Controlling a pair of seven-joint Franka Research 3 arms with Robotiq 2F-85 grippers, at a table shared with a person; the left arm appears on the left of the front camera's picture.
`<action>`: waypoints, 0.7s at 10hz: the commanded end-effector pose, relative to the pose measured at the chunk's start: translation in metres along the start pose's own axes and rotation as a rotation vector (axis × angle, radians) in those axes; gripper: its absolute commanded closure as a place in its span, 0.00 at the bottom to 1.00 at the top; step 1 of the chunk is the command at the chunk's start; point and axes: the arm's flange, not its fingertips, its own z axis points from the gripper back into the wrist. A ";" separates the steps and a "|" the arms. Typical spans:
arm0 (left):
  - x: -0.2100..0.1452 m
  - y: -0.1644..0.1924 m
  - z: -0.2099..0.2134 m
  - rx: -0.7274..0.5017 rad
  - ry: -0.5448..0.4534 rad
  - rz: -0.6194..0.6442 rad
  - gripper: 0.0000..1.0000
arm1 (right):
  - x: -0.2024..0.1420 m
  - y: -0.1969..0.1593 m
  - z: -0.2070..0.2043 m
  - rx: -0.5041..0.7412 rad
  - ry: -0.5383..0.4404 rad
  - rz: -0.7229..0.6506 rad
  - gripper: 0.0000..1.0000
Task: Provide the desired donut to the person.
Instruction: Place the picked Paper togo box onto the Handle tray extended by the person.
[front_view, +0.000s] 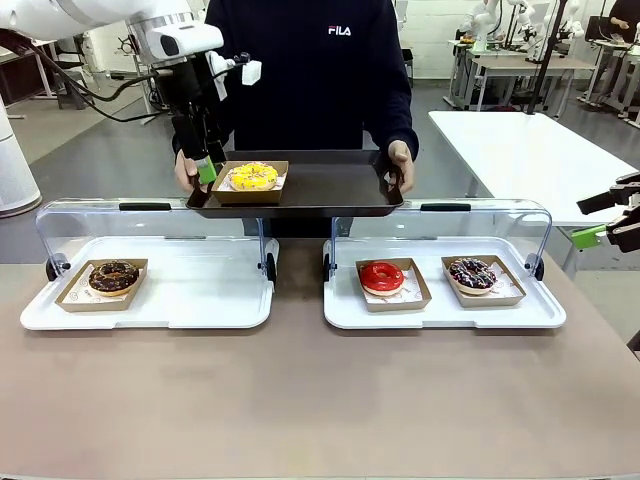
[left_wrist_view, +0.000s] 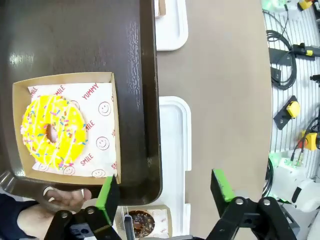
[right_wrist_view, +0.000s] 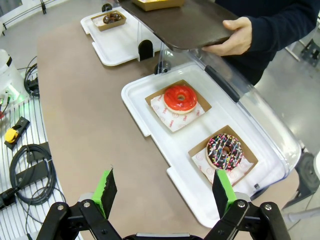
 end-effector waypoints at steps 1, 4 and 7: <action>-0.003 0.000 0.003 0.023 -0.025 -0.040 0.00 | 0.000 -0.002 -0.002 0.011 -0.034 0.007 0.00; -0.008 -0.002 -0.008 -0.013 -0.046 -0.023 0.00 | 0.000 -0.002 -0.002 0.011 -0.034 0.007 0.00; -0.001 0.001 0.002 0.011 -0.005 -0.017 0.00 | 0.000 -0.002 -0.002 0.011 -0.034 0.007 0.00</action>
